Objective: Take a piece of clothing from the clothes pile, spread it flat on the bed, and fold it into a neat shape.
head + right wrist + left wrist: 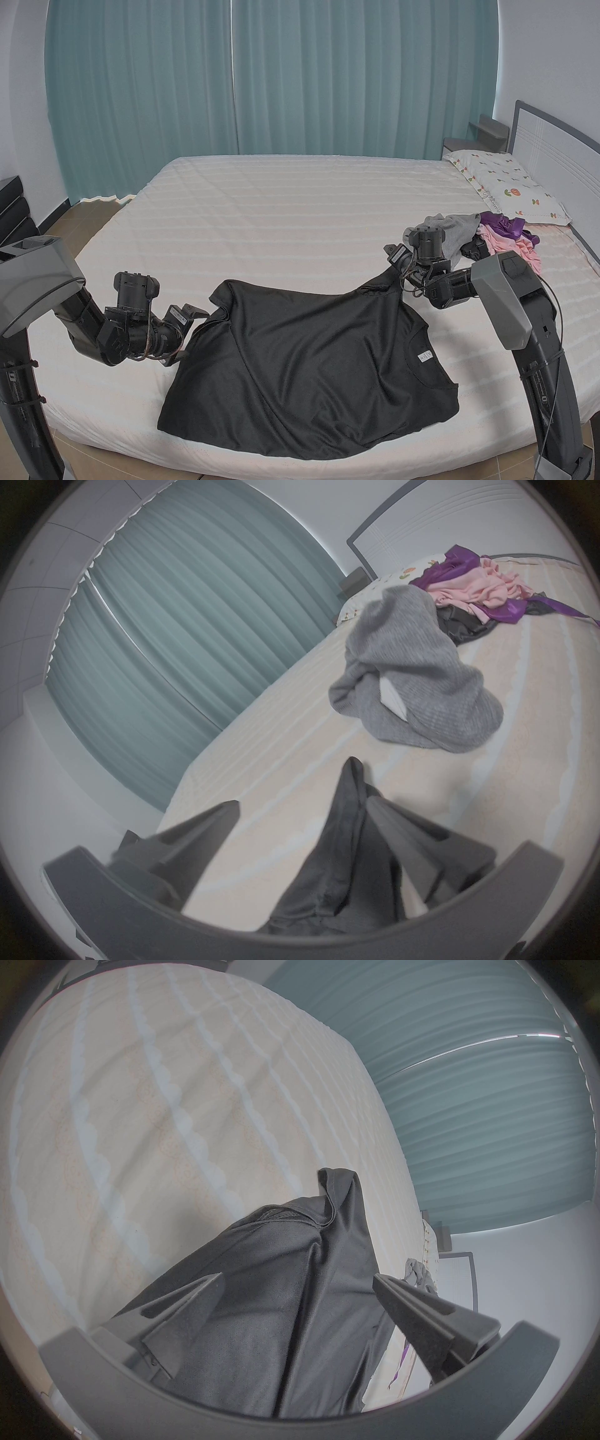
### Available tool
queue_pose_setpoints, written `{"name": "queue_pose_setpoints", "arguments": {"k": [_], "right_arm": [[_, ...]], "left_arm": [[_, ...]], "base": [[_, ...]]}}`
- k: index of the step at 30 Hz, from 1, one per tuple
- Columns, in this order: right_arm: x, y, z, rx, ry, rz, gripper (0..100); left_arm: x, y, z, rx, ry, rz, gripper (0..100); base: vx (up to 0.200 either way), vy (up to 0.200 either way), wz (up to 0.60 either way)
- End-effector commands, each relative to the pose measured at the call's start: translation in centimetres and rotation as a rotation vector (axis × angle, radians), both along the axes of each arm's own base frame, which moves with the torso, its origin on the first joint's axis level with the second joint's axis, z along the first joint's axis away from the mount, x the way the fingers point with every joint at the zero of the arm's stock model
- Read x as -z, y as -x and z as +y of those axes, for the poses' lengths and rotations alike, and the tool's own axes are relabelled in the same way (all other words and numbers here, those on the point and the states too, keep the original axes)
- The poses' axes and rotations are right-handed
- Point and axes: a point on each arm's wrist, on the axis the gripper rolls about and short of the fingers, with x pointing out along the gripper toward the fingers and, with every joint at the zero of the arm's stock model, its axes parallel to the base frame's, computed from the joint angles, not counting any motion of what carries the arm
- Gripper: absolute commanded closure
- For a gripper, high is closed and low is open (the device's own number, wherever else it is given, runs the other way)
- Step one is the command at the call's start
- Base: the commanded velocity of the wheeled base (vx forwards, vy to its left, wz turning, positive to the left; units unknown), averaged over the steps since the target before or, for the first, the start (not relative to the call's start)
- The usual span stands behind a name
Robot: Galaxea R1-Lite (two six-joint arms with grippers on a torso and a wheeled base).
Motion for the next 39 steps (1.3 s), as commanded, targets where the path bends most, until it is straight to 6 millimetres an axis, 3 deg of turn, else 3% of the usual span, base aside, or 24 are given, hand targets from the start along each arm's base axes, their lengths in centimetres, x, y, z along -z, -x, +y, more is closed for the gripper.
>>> {"name": "queue_pose_setpoints", "arguments": {"k": [1, 12, 16, 24, 29, 34, 39], "right_arm": [[-0.4, 1.3, -0.6, -0.017, 0.012, 0.049, 0], [-3.0, 7.7, -4.3, -0.097, -0.035, 0.159, 0], [-3.7, 12.4, -4.6, -0.117, -0.041, 0.157, 0], [-1.4, 19.3, -5.4, -0.162, -0.082, 0.257, 0], [-1.4, 22.7, -5.2, -0.156, -0.155, 0.26, 0], [-0.9, 24.1, -5.4, -0.156, -0.156, 0.262, 0], [-0.6, 24.5, -5.4, -0.16, -0.156, 0.275, 0]], "left_arm": [[0.1, 0.0, 0.0, -0.001, 0.0, 0.004, 0], [0.0, 0.1, 0.1, -0.005, 0.009, 0.006, 0], [0.1, 0.8, 0.3, -0.004, 0.005, 0.02, 0], [-0.3, 3.4, 0.4, 0.012, 0.012, 0.051, 0], [-0.3, 5.5, 0.7, 0.01, 0.012, 0.078, 0], [0.3, 7.1, 0.9, 0.009, 0.009, 0.095, 0], [0.3, 7.4, 0.9, 0.009, 0.011, 0.081, 0]], "base": [[0.0, 0.0, 0.0], [0.0, 0.0, 0.0], [0.0, 0.0, 0.0], [0.0, 0.0, 0.0], [-0.08, 0.0, 0.0], [-0.2, 0.0, 0.0], [-0.08, 0.0, 0.0]]}}
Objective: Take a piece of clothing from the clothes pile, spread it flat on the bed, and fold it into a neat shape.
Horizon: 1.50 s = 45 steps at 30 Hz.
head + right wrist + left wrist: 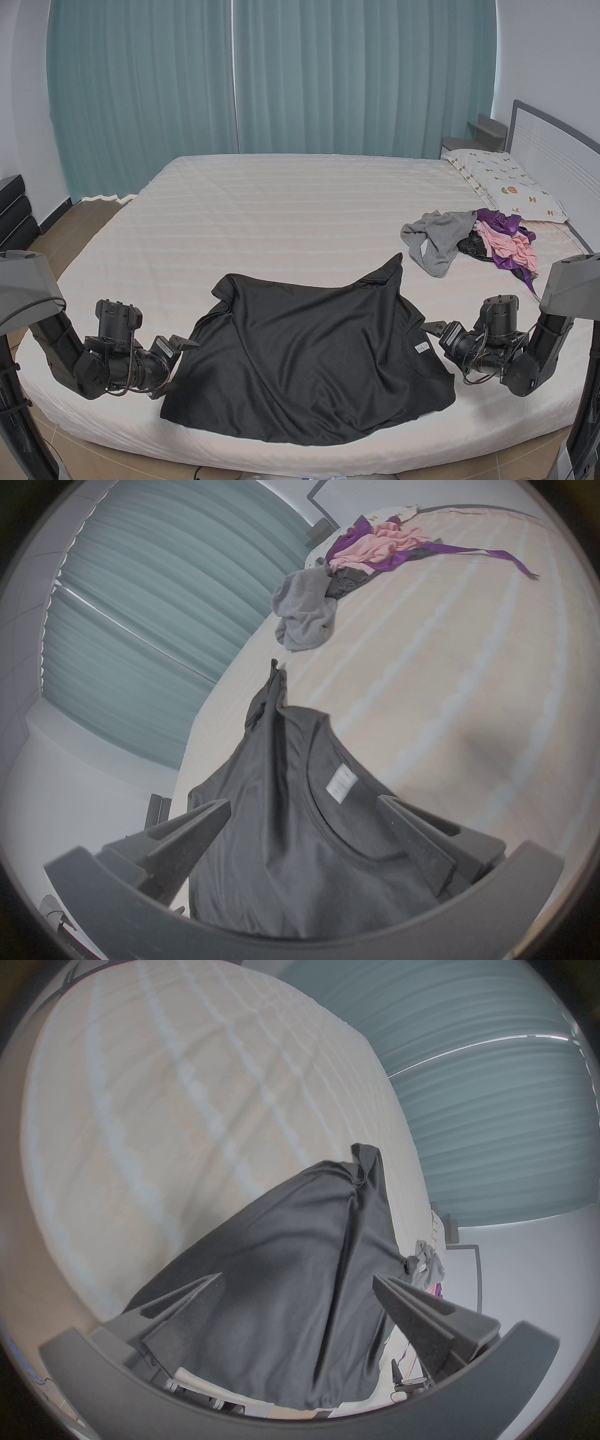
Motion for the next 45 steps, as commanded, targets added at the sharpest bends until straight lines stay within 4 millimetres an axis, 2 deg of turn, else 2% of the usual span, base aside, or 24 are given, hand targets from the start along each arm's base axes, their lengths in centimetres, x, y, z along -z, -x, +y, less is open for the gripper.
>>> {"name": "queue_pose_setpoints", "arguments": {"k": [1, 15, 22, 33, 42, 45], "right_arm": [[-0.2, 1.0, 0.0, -0.007, -0.003, 0.015, 0], [-0.3, 1.4, 0.1, -0.013, -0.001, 0.018, 0], [-0.4, 1.5, 0.1, -0.012, -0.004, 0.014, 0], [-0.5, 1.9, 0.4, -0.022, -0.005, -0.012, 0], [-0.3, 2.2, 0.8, -0.039, 0.0, -0.003, 0], [-0.2, 2.2, 0.9, -0.041, 0.001, -0.001, 0]], "left_arm": [[-0.2, 0.9, 0.1, 0.0, 0.0, 0.006, 0], [-0.5, 1.0, 0.0, 0.0, 0.006, -0.001, 0], [-1.0, 1.1, 0.0, 0.0, 0.005, -0.015, 0], [-0.8, 3.2, 0.5, 0.046, -0.077, -0.007, 0], [-0.5, 3.3, 0.6, 0.05, -0.086, 0.004, 0], [-0.5, 3.3, 0.7, 0.049, -0.086, 0.007, 0]], "base": [[0.0, 0.0, 0.0], [0.0, 0.0, 0.0], [0.0, -0.2, 0.0], [0.0, -0.036, 0.0], [0.0, 0.0, 0.0], [-0.2, 0.0, 0.0]]}}
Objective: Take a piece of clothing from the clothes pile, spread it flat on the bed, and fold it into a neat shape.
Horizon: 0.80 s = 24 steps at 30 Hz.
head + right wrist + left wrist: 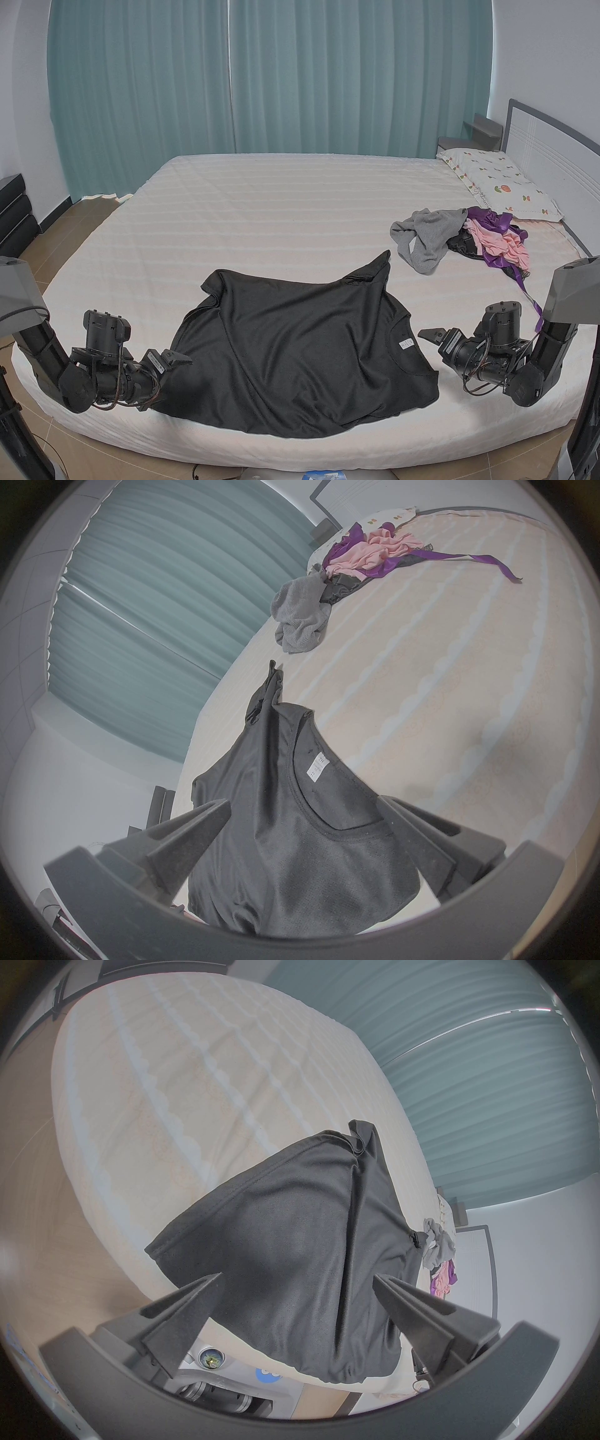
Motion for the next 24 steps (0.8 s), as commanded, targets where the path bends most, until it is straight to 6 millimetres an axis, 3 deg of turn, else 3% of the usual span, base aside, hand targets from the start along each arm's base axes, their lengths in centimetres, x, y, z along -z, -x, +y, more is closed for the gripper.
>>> {"name": "queue_pose_setpoints", "arguments": {"k": [1, 11, 15, 20, 24], "right_arm": [[0.2, 0.1, 0.2, -0.005, 0.003, 0.008, 0], [0.3, 0.2, 0.4, -0.015, 0.005, 0.011, 0], [0.4, 0.2, 0.5, -0.017, 0.005, 0.016, 0], [0.5, 0.3, 0.5, -0.019, 0.004, 0.022, 0], [0.5, 0.3, 0.5, -0.021, 0.004, 0.022, 0]], "left_arm": [[0.1, 0.0, 0.1, -0.002, -0.001, 0.006, 0], [0.3, 0.0, 0.1, -0.034, -0.046, 0.011, 0], [1.1, -0.1, 0.2, -0.061, -0.1, 0.029, 0], [3.4, -0.7, 0.6, -0.072, -0.181, 0.087, 0], [3.8, -1.3, 0.5, -0.075, -0.179, 0.052, 0]], "base": [[0.0, 0.0, 0.0], [0.0, 0.0, 0.0], [0.0, 0.0, 0.0], [0.0, 0.0, 0.0], [0.0, 0.0, 0.0]]}}
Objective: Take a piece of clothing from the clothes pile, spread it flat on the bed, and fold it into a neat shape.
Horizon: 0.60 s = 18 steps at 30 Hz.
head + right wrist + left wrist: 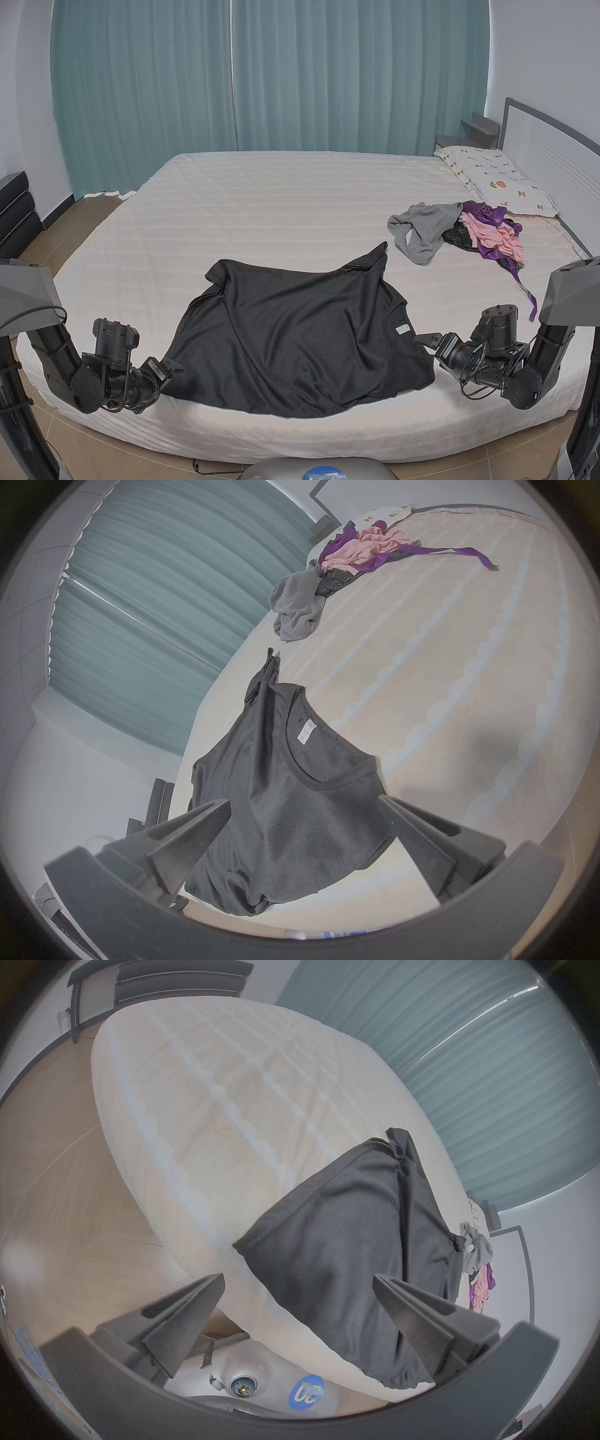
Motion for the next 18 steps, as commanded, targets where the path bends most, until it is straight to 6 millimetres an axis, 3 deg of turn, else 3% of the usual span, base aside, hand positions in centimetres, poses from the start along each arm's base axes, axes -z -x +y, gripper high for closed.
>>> {"name": "queue_pose_setpoints", "arguments": {"k": [1, 12, 18], "right_arm": [[0.1, 0.1, 0.1, -0.005, 0.001, 0.005, 0], [0.2, 0.1, 0.3, -0.011, 0.001, 0.008, 0], [0.3, 0.2, 0.2, -0.011, 0.006, 0.012, 0]], "left_arm": [[1.7, -0.8, 0.0, -0.002, -0.007, -0.003, 0], [2.6, -2.0, 0.7, -0.002, -0.031, -0.057, 0], [2.8, -1.6, 0.8, -0.003, -0.043, -0.045, 0]], "base": [[0.0, 0.0, 0.0], [0.0, 0.0, 0.0], [0.0, 0.0, 0.0]]}}
